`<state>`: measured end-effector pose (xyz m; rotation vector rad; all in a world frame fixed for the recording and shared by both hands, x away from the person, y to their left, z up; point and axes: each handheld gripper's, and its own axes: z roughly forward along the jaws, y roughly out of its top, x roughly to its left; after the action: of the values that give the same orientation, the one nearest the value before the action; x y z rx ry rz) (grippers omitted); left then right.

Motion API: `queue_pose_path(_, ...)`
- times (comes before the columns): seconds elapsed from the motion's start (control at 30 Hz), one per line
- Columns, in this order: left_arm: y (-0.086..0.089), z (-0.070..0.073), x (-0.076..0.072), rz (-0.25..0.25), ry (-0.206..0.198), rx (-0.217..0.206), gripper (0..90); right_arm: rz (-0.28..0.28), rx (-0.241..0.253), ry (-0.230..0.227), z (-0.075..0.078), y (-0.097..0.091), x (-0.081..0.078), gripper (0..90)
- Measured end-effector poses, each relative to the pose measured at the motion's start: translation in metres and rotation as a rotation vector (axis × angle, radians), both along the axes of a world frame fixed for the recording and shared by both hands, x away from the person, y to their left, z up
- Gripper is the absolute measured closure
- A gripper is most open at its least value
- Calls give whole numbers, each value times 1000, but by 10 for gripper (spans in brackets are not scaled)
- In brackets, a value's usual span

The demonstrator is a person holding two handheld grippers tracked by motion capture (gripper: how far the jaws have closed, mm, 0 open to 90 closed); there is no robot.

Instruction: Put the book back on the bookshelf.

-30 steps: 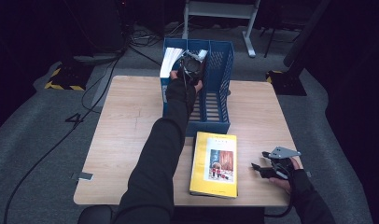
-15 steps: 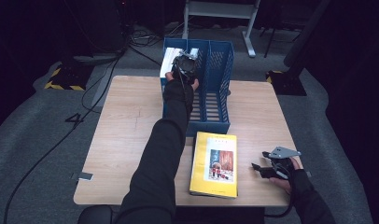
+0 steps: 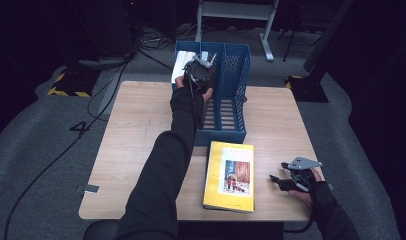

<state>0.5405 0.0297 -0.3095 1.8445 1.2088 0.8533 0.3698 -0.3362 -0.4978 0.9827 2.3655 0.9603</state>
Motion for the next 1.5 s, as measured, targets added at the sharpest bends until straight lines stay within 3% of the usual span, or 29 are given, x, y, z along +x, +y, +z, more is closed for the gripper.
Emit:
queue_pose_path(0.2,7,2,-13,-35,-2,-13,559,5,-1,1,0,1,0,290)
queue_pose_path(0.33,11,4,-21,-52,-13,0,550,5,2,3,0,0,0,289)
queue_pose_path(0.7,25,4,-41,-96,-48,41,426,11,3,2,0,1,-1,287)
queue_pose_path(0.87,33,1,-50,-123,-41,45,411,15,6,5,0,1,-1,287)
queue_pose_path(1.07,46,-5,-67,-218,-36,18,383,11,13,13,-1,1,0,285)
queue_pose_path(1.27,52,-17,-87,-303,-19,44,347,8,14,15,0,0,-1,282)
queue_pose_path(1.4,57,-35,-100,-359,-18,75,313,4,31,11,4,0,-2,280)
queue_pose_path(1.5,64,-53,-109,-398,5,90,298,-6,52,10,8,-1,-3,274)
